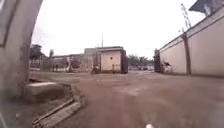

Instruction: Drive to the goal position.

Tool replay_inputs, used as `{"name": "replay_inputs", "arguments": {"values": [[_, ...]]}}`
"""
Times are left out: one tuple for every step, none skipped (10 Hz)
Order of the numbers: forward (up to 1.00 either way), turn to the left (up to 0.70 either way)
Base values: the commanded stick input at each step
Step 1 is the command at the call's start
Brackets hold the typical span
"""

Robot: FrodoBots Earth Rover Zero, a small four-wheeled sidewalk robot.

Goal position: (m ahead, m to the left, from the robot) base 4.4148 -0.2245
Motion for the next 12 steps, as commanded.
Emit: {"name": "replay_inputs", "arguments": {"values": [[0.7, -0.28], [0.7, 0.0], [0.7, 0.0], [0.7, 0.0], [0.7, 0.0], [0.7, 0.0], [0.7, 0.0], [0.7, 0.0], [0.7, 0.0], [0.7, 0.0], [0.7, 0.0], [0.7, 0.0]]}}
